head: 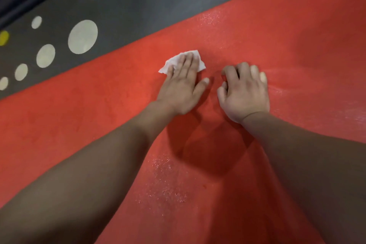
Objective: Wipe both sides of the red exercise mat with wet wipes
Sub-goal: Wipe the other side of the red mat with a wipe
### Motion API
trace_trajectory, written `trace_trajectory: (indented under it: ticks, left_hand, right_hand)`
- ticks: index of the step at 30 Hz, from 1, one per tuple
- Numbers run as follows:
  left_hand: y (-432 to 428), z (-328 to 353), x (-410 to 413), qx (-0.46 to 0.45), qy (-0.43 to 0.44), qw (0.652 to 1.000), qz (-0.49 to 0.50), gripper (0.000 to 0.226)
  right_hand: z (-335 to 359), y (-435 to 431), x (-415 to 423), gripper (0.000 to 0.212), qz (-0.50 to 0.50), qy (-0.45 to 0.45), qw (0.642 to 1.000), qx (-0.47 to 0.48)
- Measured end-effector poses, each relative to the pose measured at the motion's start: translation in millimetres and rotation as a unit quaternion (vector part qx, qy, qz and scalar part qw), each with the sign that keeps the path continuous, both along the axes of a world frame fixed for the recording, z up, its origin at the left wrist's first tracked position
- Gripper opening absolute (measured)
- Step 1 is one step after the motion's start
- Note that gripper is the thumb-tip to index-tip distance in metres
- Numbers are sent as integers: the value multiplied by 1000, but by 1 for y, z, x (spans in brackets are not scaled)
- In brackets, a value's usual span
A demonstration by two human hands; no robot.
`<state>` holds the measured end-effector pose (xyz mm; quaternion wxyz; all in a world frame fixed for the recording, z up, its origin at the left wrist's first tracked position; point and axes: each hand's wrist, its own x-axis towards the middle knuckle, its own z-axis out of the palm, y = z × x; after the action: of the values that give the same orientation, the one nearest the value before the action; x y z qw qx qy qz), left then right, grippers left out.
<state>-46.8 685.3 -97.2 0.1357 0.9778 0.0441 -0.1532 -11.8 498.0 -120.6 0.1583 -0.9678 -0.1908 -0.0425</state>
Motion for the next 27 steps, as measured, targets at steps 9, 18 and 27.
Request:
trace_trajectory:
  ticks: [9,18,27]
  left_hand:
    - [46,4,17,-3,-17,986,166,100]
    - [33,4,-7,-2,-134,987,84,70]
    - [38,7,14,-101,-196,970,106,16]
  right_hand:
    - [0,0,0,32,1,5,1000,-3]
    - [0,1,-1,31,2,10,1000,-13]
    - [0,1,0,31,1,1,1000,-10]
